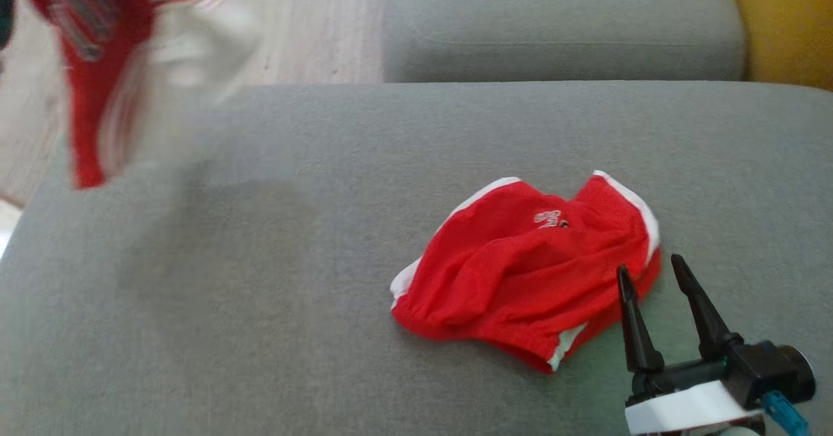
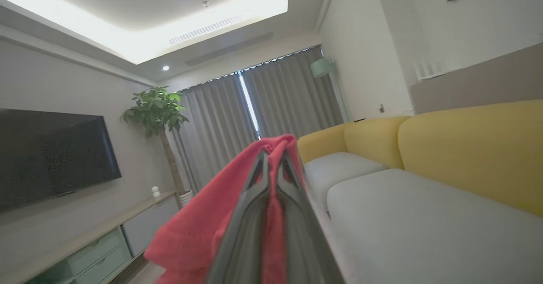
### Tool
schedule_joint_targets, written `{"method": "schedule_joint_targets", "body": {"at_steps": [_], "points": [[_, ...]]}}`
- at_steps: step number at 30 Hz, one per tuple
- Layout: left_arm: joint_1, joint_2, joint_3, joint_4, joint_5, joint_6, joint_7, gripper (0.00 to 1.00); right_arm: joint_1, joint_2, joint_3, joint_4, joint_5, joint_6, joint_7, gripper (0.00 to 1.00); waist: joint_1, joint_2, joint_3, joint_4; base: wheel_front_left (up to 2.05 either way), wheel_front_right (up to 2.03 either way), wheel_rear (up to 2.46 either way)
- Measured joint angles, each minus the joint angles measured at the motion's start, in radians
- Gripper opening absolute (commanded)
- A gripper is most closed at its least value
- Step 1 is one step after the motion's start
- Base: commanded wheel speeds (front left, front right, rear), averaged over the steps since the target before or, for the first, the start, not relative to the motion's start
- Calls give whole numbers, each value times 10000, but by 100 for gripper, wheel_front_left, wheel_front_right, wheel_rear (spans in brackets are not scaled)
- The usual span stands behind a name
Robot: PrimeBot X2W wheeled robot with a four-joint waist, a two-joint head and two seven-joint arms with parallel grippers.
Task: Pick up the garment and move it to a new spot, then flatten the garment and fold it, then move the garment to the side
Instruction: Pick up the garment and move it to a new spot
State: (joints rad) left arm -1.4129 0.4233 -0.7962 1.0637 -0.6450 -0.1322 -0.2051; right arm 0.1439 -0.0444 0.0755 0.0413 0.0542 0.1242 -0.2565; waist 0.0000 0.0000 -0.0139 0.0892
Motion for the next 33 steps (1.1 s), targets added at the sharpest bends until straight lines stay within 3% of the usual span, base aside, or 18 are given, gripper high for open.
{"method": "schedule_joint_targets", "body": {"at_steps": [8, 16, 18, 19, 23, 25, 33], "points": [[1402, 943, 127, 577, -389, 0, -61, 0, -2, 0, -107, -109, -186, 0, 0, 100, 0, 0, 433, 601, 0, 0, 0], [3335, 1133, 539, 663, -1342, 0, -240, 0, -538, 0, -245, -299, -468, 0, 0, 100, 2, 0, 1365, 725, 0, 0, 0], [3984, 1110, 583, 665, -1549, 0, -267, 49, -655, 0, -245, -297, -466, 0, 0, 100, 3, 0, 1523, 690, 0, 0, 0], [4382, 1087, 625, 671, -1664, 0, -299, 100, -684, 0, -244, -290, -466, 0, 0, 100, 3, 0, 1563, 647, 0, 0, 0], [5958, 811, 897, 573, -2027, 46, -380, 100, -686, -2, -265, -270, -397, 0, 0, 100, 2, 0, 1601, 451, 0, 0, 0], [6675, 717, 1139, 29, -2017, 326, -431, 100, -684, -2, -267, -201, -336, 0, 0, 100, 2, 0, 1522, 344, 0, 0, 0], [10076, 575, 3162, -5218, 384, 2959, -443, 100, -531, 0, -414, -119, -276, 0, 0, 100, 0, 0, 824, 45, 0, 0, 0]]}}
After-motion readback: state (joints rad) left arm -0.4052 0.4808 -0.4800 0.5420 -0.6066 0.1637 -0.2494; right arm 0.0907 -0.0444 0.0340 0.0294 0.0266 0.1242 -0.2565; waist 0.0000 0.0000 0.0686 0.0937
